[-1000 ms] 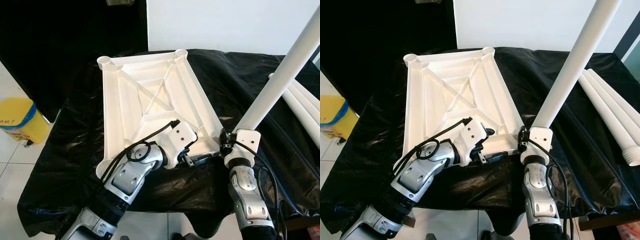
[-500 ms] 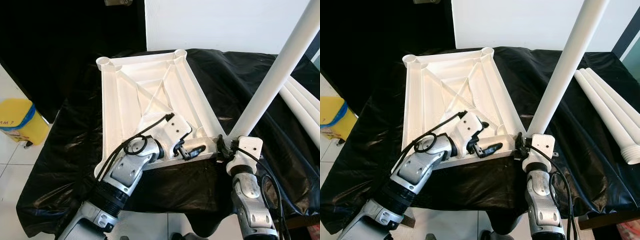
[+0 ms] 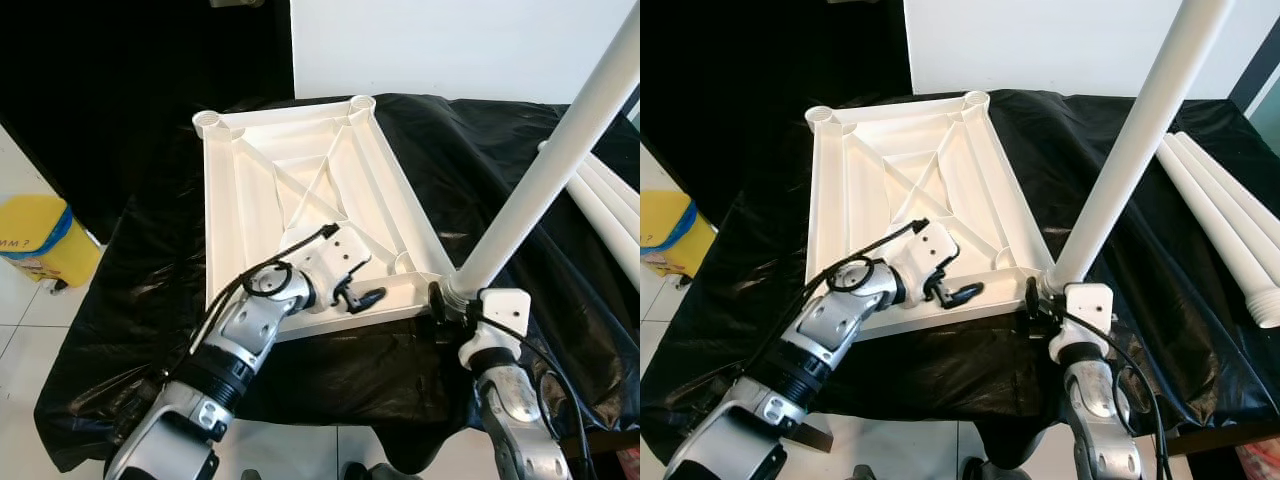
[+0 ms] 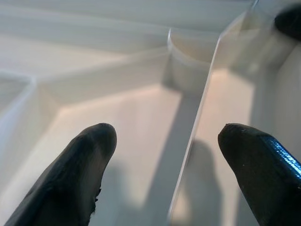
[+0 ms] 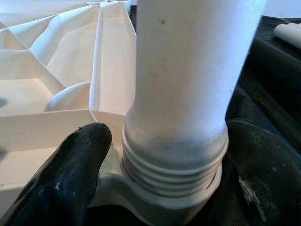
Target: Building children table
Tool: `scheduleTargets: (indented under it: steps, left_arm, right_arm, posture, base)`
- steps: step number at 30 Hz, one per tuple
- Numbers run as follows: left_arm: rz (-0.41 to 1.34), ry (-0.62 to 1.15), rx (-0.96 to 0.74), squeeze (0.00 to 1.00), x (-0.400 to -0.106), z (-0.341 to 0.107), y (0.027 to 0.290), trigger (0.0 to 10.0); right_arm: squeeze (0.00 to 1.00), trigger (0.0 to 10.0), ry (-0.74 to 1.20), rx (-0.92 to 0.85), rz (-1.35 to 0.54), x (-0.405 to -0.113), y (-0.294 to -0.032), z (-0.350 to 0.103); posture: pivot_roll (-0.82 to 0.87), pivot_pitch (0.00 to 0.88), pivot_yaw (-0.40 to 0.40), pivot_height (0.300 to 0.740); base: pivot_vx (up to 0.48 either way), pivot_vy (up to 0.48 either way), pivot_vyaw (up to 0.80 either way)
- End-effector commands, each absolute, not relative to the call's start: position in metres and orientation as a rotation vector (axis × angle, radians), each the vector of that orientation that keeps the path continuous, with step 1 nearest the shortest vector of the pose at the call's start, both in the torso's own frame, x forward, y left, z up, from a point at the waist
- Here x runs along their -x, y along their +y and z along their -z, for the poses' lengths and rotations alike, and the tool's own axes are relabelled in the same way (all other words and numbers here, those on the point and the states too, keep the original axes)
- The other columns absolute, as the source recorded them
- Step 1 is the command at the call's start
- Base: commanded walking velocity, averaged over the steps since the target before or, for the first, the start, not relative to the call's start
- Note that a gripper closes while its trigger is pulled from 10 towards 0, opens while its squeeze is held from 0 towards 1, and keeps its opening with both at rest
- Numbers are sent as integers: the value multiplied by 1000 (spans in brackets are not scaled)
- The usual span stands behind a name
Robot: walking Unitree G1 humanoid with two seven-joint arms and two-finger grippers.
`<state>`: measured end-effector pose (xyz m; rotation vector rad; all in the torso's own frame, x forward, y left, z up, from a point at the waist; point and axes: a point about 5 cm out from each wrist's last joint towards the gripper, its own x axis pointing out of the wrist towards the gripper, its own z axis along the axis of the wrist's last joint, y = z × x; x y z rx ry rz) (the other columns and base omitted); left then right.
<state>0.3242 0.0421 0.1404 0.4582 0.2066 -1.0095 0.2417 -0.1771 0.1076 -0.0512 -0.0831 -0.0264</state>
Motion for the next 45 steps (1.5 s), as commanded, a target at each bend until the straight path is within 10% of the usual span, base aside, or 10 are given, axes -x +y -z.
scheduleTargets:
  steps: [1,7,9,11,34,36,37,41,42,45]
  left_arm:
    - [808,199,-496,0,-335,-139,49,10000]
    - [792,262,-522,0,-337,-130,53,10000]
    - [726,291,-503,0,-343,-128,57,2039]
    - [698,296,-493,0,-347,-128,58,0]
    - [438,225,-304,0,-371,-146,47,0]
    - [511,216,-281,0,-368,-146,35,3608]
    - [561,198,-277,0,-365,-147,27,10000]
    - [654,169,-245,24,-358,-149,14,10000]
    - [666,169,-228,1000,-357,-149,13,10000]
    - [699,153,-186,1000,-355,-152,10,10000]
  right_arm:
    - [0,10000,-37,47,39,-239,-179,-99]
    - [0,10000,-49,36,43,-241,-176,-101]
    - [0,10000,-53,29,42,-241,-175,-102]
    - [0,10000,-55,26,41,-241,-175,-103]
    - [0,10000,-83,7,69,-249,-174,-108]
    - [0,10000,-85,6,70,-251,-174,-109]
    - [0,10000,-85,5,70,-252,-173,-109]
    - [0,10000,-84,2,76,-255,-173,-109]
    - [0,10000,-83,2,80,-256,-173,-109]
    - [0,10000,-79,7,94,-258,-174,-110]
  posture:
    - [-83,129,-29,740]
    - [-83,130,-23,740]
    - [-84,129,-18,740]
    - [-85,130,-18,740]
    - [-86,124,-13,740]
    - [-85,124,-13,740]
    - [-83,123,-14,740]
    - [-82,122,-12,740]
    - [-82,122,-12,740]
    - [-82,123,-12,740]
  base:
    - [0,0,0]
    - [0,0,0]
    - [0,0,0]
    - [0,0,0]
    - [0,0,0]
    - [0,0,0]
    - [0,0,0]
    - [0,0,0]
    - [0,0,0]
    - [0,0,0]
